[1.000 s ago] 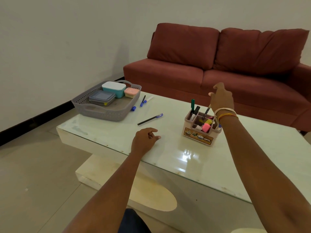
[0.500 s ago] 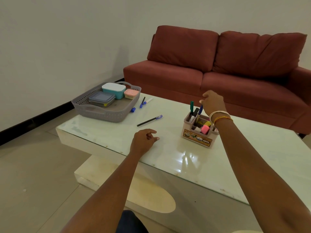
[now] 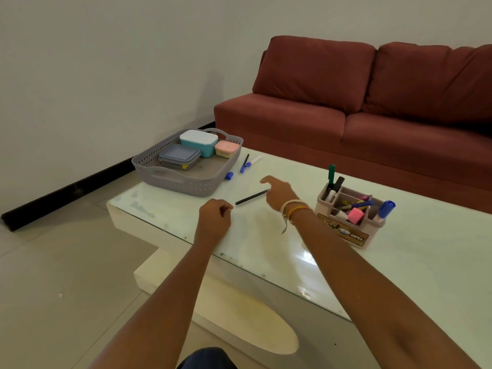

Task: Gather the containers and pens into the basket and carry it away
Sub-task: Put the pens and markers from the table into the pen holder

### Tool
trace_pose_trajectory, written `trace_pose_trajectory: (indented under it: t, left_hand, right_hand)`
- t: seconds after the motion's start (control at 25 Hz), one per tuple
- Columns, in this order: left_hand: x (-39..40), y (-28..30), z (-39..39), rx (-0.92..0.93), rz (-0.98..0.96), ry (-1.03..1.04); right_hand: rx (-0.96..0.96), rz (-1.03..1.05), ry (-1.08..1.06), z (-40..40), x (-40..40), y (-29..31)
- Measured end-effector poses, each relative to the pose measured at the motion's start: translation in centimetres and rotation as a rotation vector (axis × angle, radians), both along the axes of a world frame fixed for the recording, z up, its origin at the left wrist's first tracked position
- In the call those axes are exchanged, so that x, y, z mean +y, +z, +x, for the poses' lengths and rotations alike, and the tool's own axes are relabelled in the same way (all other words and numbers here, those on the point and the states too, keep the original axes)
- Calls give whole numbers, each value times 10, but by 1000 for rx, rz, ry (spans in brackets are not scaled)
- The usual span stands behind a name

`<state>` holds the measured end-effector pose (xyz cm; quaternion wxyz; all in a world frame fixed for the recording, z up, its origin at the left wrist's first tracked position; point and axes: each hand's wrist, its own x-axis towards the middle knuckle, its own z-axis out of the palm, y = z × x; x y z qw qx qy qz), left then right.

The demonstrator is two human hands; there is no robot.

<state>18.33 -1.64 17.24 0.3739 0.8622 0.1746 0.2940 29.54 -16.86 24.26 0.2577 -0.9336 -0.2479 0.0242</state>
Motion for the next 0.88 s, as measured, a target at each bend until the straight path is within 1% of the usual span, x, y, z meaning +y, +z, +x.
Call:
trace_pose_trajectory:
  t: [0.04, 0.12, 0.16, 0.2, 0.28, 0.36, 0.48, 0.6, 0.64, 0.68, 0.72, 0.8, 0.84, 0.88]
  left_hand:
    - [-1, 0, 3, -4, 29, -6]
    - [-2, 1, 5, -33, 35, 7]
    - [-1, 2, 5, -56, 33, 16]
    - [-2, 2, 4, -72, 32, 19]
    - [-3, 3, 3, -75, 24, 4]
    - [-4, 2, 1, -71, 19, -30]
    - [-6, 0, -3, -26, 22, -89]
    - [-10, -2, -5, 78, 84, -150]
    - [-10, -2, -4, 108, 107, -152]
    - [-10, -2, -3, 135, 130, -151]
    - [-11, -1, -3, 157, 153, -151]
    - [-10, 1, -4, 180, 203, -147]
    - [-10, 1, -3, 191, 231, -146]
    - [-12, 0, -2, 211, 273, -135]
  right_hand:
    - [21, -76, 35, 1, 8, -12]
    - [-63, -222, 81, -1, 21, -27]
    - [-125, -221, 63, -5, 24, -31]
    - [-169, -166, 25, -11, 24, -35]
    - [-199, -66, -67, -23, 19, -41]
    - [-179, -57, -142, -35, 8, -45]
    - [-73, -43, -205, -53, -8, -43]
    - [18, -183, -189, -63, -17, -36]
    - [64, -190, -180, -63, -18, -32]
    - [125, -143, -187, -62, -20, -28]
    - [207, -51, -209, -59, -24, -23]
    - [388, 213, -249, -53, -33, -12]
    - [449, 349, -269, -50, -39, -6]
    - [465, 484, -278, -47, -47, -1]
